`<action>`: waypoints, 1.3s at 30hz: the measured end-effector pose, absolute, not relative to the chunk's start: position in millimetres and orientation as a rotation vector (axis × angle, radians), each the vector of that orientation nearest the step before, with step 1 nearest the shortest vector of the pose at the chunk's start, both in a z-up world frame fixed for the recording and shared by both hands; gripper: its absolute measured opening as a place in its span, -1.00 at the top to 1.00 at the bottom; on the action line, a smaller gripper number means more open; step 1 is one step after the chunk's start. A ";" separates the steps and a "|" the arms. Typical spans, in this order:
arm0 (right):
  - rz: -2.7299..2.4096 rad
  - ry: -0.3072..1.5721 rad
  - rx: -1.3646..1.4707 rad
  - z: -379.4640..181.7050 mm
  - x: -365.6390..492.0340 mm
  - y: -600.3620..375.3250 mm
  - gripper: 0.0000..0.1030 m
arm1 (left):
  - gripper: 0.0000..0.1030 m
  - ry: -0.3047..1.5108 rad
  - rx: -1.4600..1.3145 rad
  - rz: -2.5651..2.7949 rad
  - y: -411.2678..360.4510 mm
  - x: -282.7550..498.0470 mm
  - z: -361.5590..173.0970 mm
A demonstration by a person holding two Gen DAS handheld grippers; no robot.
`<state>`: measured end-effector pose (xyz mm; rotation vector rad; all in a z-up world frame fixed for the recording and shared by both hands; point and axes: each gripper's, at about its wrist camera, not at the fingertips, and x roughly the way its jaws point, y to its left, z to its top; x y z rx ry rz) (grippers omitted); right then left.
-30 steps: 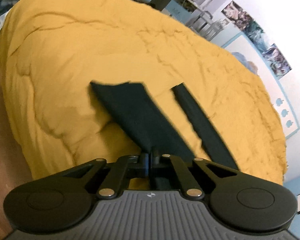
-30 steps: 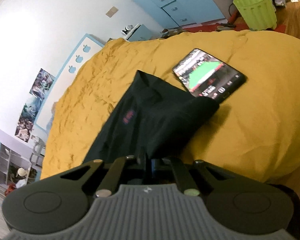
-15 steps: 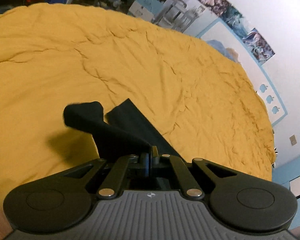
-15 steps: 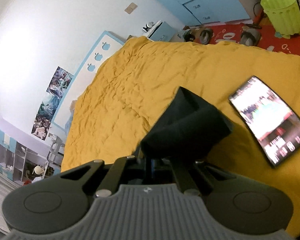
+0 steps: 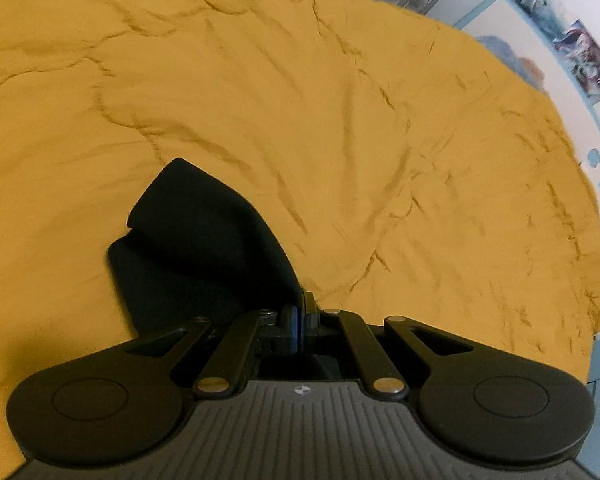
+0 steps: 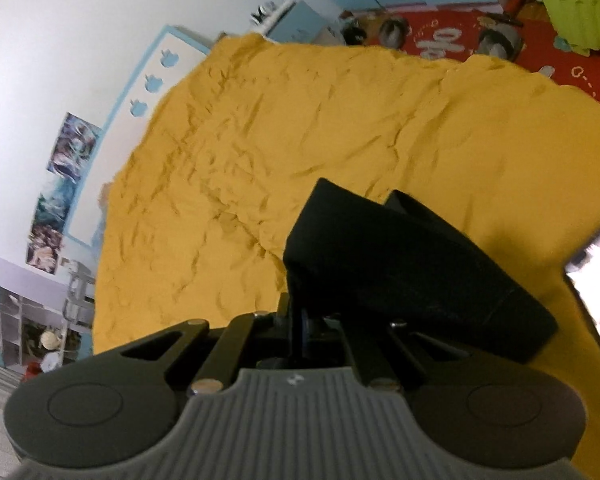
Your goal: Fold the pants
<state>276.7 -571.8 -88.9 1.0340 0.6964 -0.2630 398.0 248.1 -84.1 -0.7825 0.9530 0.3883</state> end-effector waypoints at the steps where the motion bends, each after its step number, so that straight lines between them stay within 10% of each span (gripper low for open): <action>1: -0.268 0.710 1.032 -92.4 287.0 -573.7 1.00 | 0.99 0.966 -0.786 0.396 249.2 403.8 -85.7; 19: -0.382 0.782 0.937 -146.0 381.0 -607.3 0.93 | 0.96 1.091 -0.649 0.474 250.9 461.9 -132.6; 32: -0.268 0.658 0.700 -99.5 312.1 -597.5 0.59 | -0.06 0.882 -0.500 0.469 281.7 384.2 -89.0; 39: -0.026 0.739 0.596 -110.0 269.6 -493.3 0.46 | -0.06 0.897 -0.496 0.282 252.8 348.3 -102.4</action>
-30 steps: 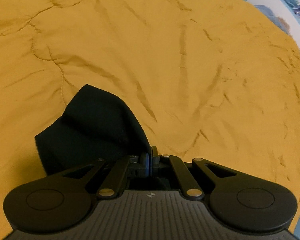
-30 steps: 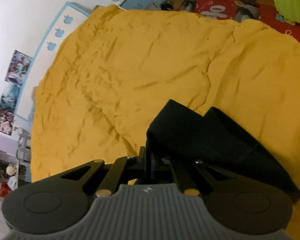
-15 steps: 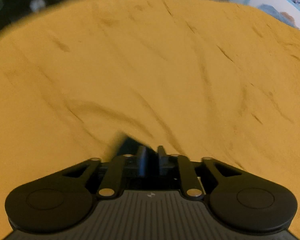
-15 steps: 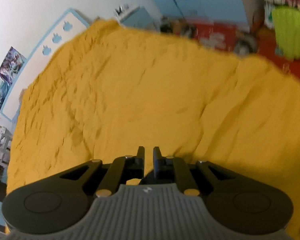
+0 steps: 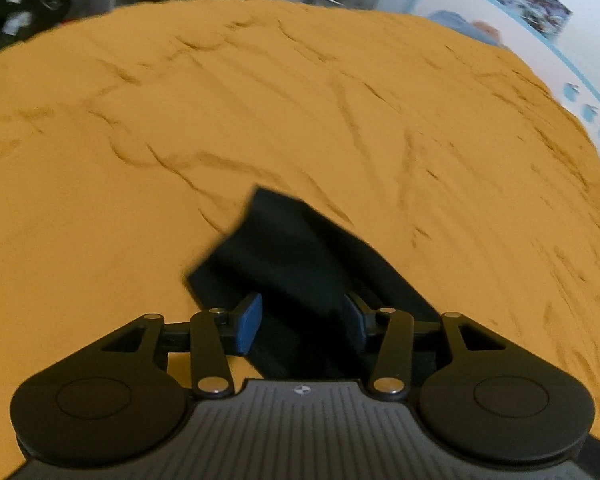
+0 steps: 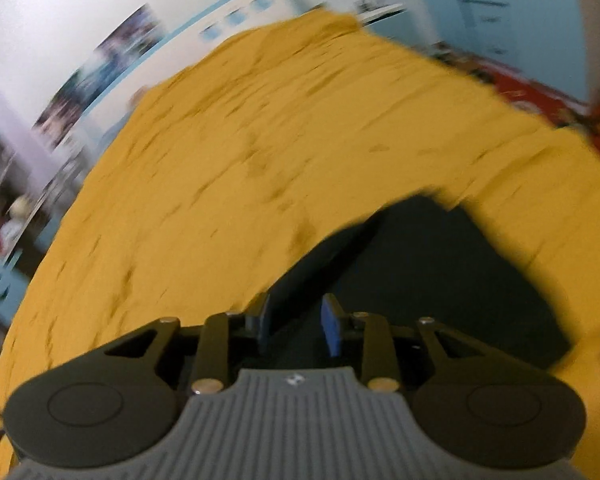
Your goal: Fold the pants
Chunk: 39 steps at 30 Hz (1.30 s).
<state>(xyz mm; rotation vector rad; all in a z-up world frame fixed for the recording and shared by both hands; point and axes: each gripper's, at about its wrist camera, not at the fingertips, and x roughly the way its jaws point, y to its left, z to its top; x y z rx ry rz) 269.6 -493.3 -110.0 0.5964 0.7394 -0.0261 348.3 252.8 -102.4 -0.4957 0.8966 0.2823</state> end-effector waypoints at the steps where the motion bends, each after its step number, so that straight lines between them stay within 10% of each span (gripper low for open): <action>1: 0.006 0.744 0.600 -111.7 265.3 -480.1 0.46 | -0.06 0.896 -0.505 0.270 251.9 347.8 -106.4; 7: 0.135 0.748 0.564 -116.9 236.1 -413.0 0.44 | -0.01 0.829 -0.811 0.305 280.3 343.4 -130.2; 10: 0.146 0.761 0.386 -119.5 225.8 -383.1 0.34 | 0.99 0.812 -0.997 0.278 296.2 341.6 -143.9; 15: 0.094 0.782 0.088 -127.3 206.0 -352.4 0.34 | 0.98 0.608 -0.964 0.257 298.6 305.0 -116.9; 21: 0.089 0.828 0.136 -139.4 205.6 -367.1 0.34 | 0.87 0.850 -0.789 0.333 295.6 321.6 -145.4; 34: 0.086 0.937 -0.002 -139.6 196.8 -364.6 0.31 | 0.63 0.746 -0.760 0.530 320.4 308.0 -134.8; 39: 0.056 0.983 -0.071 -136.0 184.3 -363.3 0.20 | 0.19 0.692 -0.677 0.562 298.8 295.9 -110.1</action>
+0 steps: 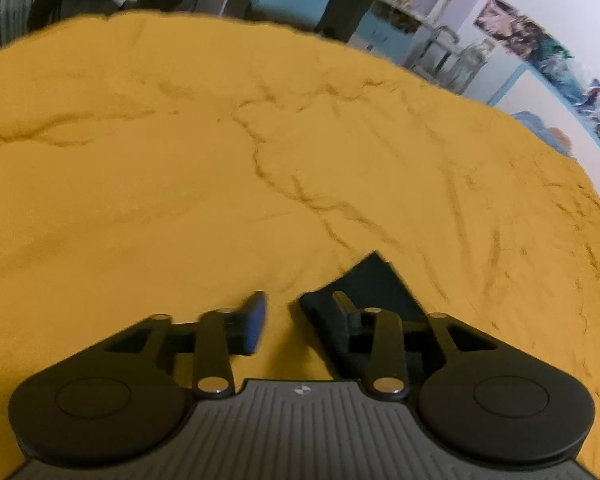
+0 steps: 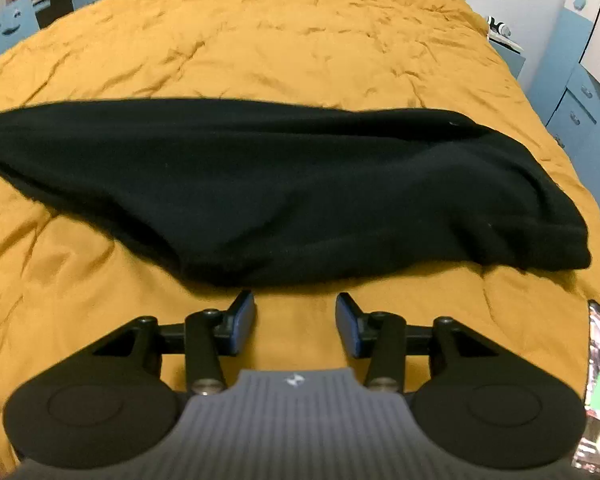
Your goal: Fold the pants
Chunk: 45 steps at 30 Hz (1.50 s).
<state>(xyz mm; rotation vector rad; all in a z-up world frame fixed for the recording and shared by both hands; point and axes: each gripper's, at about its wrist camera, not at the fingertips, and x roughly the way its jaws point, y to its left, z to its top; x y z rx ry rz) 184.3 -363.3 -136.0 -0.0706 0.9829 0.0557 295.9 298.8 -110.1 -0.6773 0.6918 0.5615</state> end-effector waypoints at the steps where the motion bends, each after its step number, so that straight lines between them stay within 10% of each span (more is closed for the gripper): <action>1: 0.055 0.962 -0.055 -132.0 181.4 -364.9 0.20 | 0.18 0.675 -0.673 0.531 291.5 292.6 -105.1; 24: -0.460 0.567 0.881 -153.2 179.4 -566.4 0.00 | -0.10 0.855 -0.303 -0.564 -114.8 375.0 -103.7; 29: -0.464 0.583 0.960 -171.3 201.7 -584.3 0.08 | -0.10 0.916 -0.268 -0.582 -146.6 352.1 -123.4; 32: -0.417 0.559 0.837 -152.9 201.7 -586.7 0.83 | -0.10 0.940 -0.239 -0.571 -146.8 347.9 -129.1; 41: -0.370 0.658 0.744 -157.8 164.6 -604.8 0.79 | -0.12 0.998 -0.187 -0.549 -132.1 325.1 -141.6; 45: -0.464 0.608 0.594 -130.1 155.3 -596.4 0.47 | -0.16 0.973 -0.121 -0.574 -136.9 307.8 -136.0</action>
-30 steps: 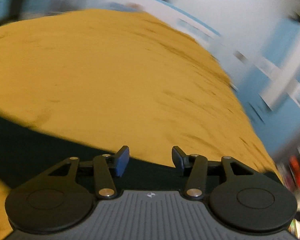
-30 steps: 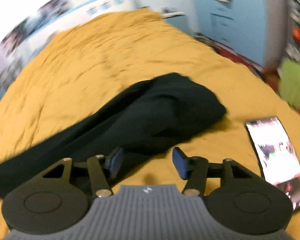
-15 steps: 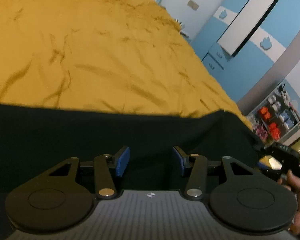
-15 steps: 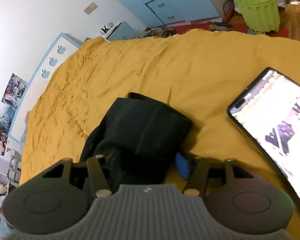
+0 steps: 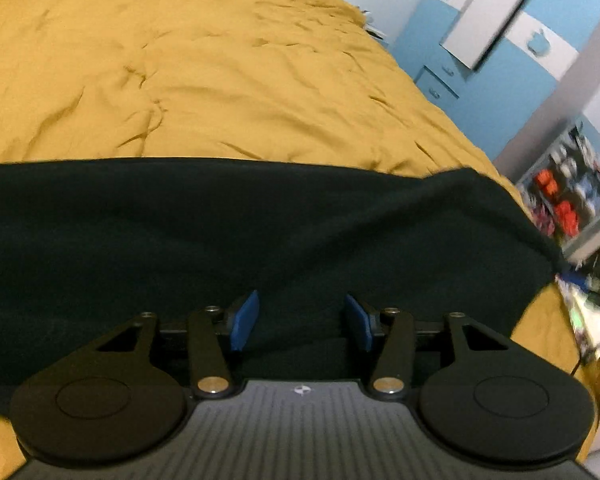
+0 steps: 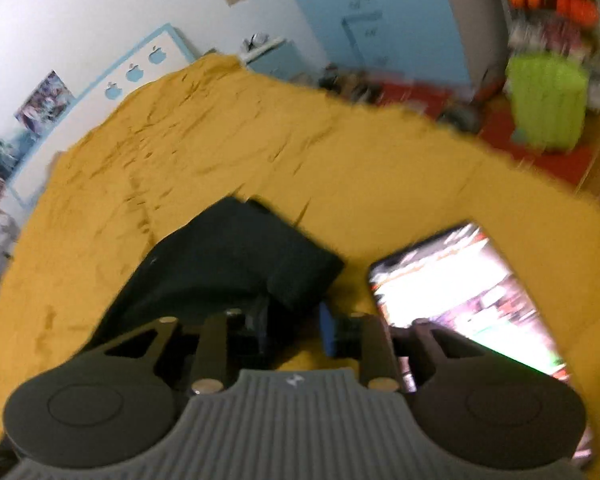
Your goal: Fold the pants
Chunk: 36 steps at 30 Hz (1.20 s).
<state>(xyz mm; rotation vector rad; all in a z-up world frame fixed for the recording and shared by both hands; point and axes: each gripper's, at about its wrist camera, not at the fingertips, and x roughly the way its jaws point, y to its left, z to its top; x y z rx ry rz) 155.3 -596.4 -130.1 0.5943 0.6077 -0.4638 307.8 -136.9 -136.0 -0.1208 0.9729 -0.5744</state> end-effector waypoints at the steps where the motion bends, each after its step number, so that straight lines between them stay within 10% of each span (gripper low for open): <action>1: -0.484 0.585 0.547 -121.5 153.6 -592.5 0.47 | -0.16 0.961 -0.094 -0.581 -139.5 301.9 -135.0; 10: 0.075 0.661 0.230 -66.9 244.0 -532.0 -0.16 | -0.16 0.763 -0.095 -0.757 -170.9 249.7 -116.2; 17: 0.437 0.852 -0.142 -97.3 365.3 -466.2 -0.16 | -0.17 0.883 0.051 -0.790 -213.0 240.2 -143.7; 24: 0.656 0.981 -0.277 -128.0 422.9 -418.7 0.08 | -0.20 0.906 -0.023 -0.813 -203.6 246.4 -146.9; 27: 0.625 1.054 -0.366 -145.4 430.4 -406.7 1.00 | -0.21 0.920 -0.045 -0.822 -201.6 247.0 -147.5; 36: 0.452 0.847 -0.257 -117.9 441.9 -430.5 1.00 | -0.21 0.929 -0.031 -0.808 -205.3 244.1 -149.3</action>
